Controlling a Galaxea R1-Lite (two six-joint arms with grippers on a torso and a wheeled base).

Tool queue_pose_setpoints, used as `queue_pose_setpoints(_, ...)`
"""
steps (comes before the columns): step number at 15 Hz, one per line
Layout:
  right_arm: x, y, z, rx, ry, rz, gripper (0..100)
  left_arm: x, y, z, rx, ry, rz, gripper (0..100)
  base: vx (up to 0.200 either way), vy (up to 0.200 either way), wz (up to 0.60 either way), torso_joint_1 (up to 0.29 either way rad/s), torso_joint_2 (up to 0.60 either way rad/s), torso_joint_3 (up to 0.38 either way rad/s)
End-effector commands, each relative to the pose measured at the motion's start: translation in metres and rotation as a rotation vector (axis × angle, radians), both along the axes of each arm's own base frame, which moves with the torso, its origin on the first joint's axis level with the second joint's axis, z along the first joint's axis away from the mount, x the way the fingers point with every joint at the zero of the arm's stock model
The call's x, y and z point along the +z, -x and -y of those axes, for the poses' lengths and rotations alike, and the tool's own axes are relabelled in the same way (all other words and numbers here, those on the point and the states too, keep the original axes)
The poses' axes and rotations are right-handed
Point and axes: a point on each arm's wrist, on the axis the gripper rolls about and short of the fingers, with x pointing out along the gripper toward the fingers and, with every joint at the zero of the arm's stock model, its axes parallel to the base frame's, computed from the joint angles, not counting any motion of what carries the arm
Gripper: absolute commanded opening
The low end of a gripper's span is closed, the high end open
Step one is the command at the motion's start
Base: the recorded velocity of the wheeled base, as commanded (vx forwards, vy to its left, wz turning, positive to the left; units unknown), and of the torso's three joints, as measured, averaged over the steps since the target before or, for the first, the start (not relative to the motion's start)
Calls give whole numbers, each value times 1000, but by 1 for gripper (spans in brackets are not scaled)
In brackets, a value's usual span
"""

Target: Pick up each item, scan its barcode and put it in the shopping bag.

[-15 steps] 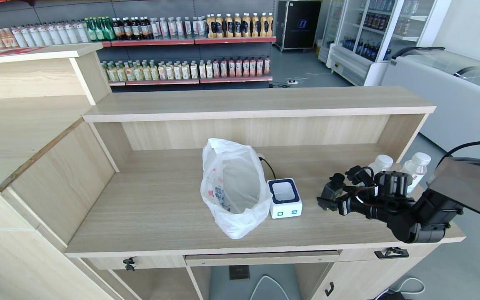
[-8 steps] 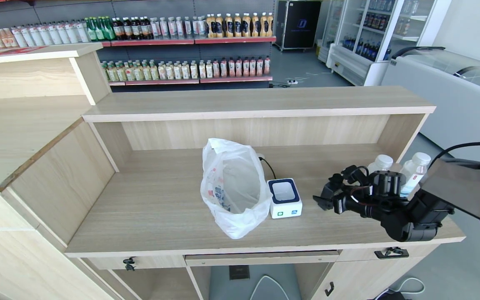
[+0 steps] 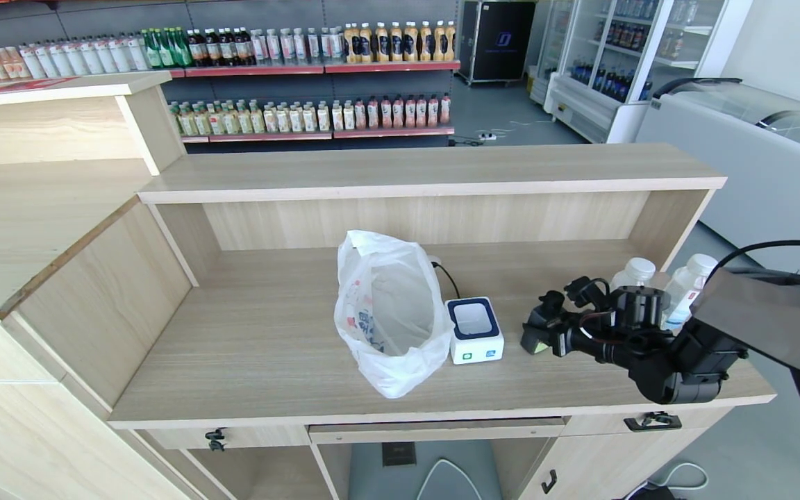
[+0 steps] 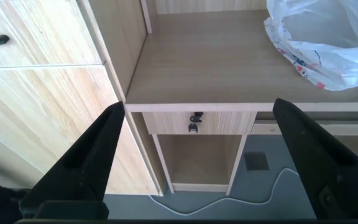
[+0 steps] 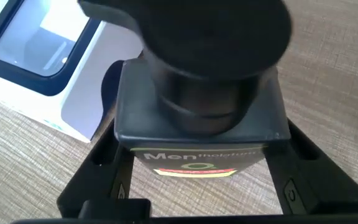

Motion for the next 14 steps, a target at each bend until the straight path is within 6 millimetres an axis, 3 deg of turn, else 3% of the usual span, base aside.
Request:
queue_pose_setpoints(1,-1,0,0,-2,0,7,0,0,0,0,1,0,0,100,0,0,0,0,0,0)
queue_pose_setpoints(3,7,3,1,-4,-10,64,0,0,0,0,1,0,0,100,0,0,0,0,0,0)
queue_pose_setpoints(5,29,12,1,7,-25,103,0,0,0,0,1,0,0,100,0,0,0,0,0,0)
queue_pose_setpoints(9,119,80,-9,270,-131,238,0,0,0,0,1,0,0,100,0,0,0,0,0,0)
queue_pose_setpoints(12,194,119,-33,442,-176,538,0,0,0,0,1,0,0,100,0,0,0,0,0,0)
queue_pose_setpoints(14,229,143,-50,559,-150,706,0,0,0,0,1,0,0,100,0,0,0,0,0,0)
